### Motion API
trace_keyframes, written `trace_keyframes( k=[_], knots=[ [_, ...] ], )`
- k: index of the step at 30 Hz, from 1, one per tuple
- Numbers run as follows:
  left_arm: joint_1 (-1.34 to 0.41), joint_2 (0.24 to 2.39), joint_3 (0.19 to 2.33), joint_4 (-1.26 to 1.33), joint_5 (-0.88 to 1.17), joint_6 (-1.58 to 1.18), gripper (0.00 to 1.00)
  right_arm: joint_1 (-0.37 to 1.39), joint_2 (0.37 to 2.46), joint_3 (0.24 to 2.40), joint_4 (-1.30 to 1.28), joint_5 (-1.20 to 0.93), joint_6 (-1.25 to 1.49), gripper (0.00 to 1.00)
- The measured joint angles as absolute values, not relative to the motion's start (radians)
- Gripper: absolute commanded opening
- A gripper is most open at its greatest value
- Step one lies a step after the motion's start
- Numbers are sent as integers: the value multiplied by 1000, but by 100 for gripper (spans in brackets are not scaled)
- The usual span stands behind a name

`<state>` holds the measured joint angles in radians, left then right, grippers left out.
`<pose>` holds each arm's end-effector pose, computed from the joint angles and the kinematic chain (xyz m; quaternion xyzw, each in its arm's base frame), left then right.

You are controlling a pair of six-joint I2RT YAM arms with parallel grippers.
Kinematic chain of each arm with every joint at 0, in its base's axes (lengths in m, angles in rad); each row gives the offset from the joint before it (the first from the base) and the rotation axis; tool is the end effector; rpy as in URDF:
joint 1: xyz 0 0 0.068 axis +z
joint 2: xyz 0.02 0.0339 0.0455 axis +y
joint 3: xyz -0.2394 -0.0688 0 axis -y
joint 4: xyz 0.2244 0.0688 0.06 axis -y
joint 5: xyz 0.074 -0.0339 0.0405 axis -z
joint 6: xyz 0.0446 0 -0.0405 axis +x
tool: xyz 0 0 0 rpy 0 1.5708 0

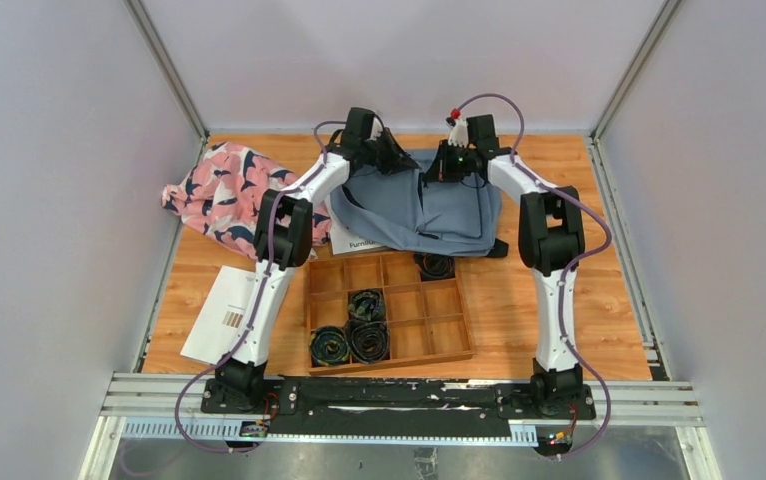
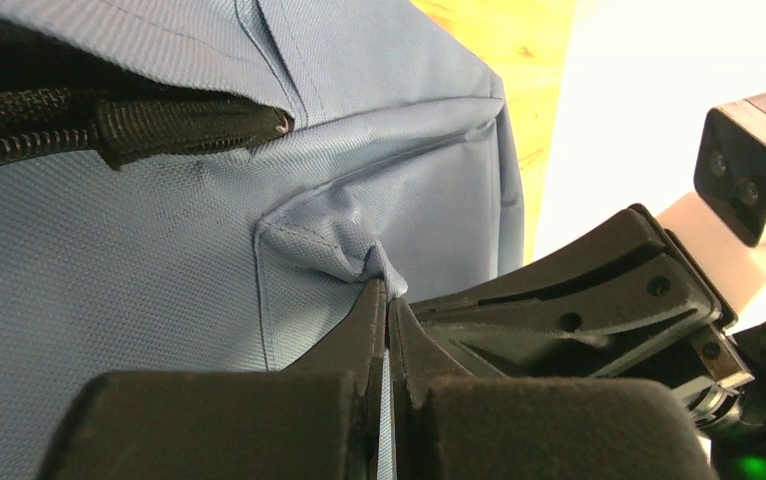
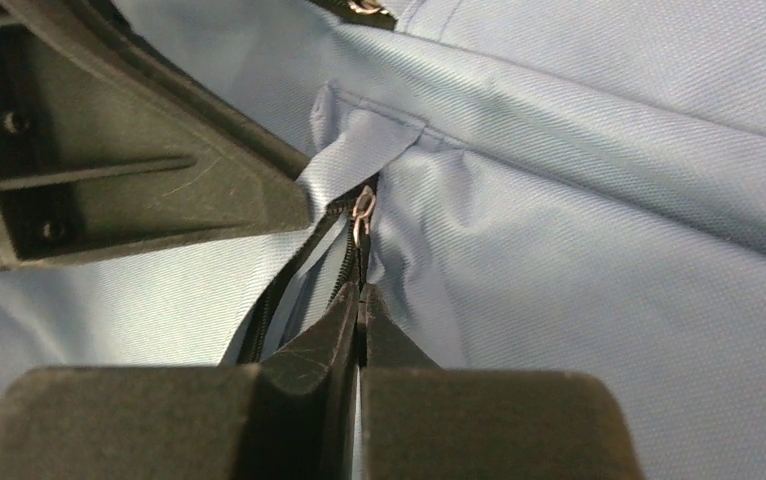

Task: Pack the student bag
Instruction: Zip the student bag at the center of the board.

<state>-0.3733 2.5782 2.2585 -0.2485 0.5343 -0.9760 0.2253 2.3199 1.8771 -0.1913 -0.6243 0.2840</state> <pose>0.5029 -0.2214 0.1673 -0.1299 0.8454 -0.4703 0.2174 0.4818 0.1372 0.1816 -0.1137 0.8529 0.3734 0.3467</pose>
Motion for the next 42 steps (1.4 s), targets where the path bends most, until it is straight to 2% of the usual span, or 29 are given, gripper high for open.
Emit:
trace_keyframes(
  k=[8,16,17,23,26,33,42],
  knots=[
    [-373,2579,2259,-245,560,-985,0,229,2233,1762,-164,-621,284,0],
    [-373,2586,2243,-221,567,-1004,0,234,2213,1747,-210,-620,268,0],
    [-373,2586,2239,-217,568,-1005,3,237,2213,1750,-220,-620,267,0],
    [-371,2582,2201,-176,576,-987,45,251,2212,1796,-290,-612,265,0],
    [-367,2565,2161,-162,568,-962,54,255,2212,1808,-314,-609,264,0],
    [-371,2553,2230,-284,519,-836,56,255,2212,1811,-353,-604,260,0],
    [-377,2562,2304,-436,499,-724,53,255,2213,1840,-385,-601,241,0]
  ],
)
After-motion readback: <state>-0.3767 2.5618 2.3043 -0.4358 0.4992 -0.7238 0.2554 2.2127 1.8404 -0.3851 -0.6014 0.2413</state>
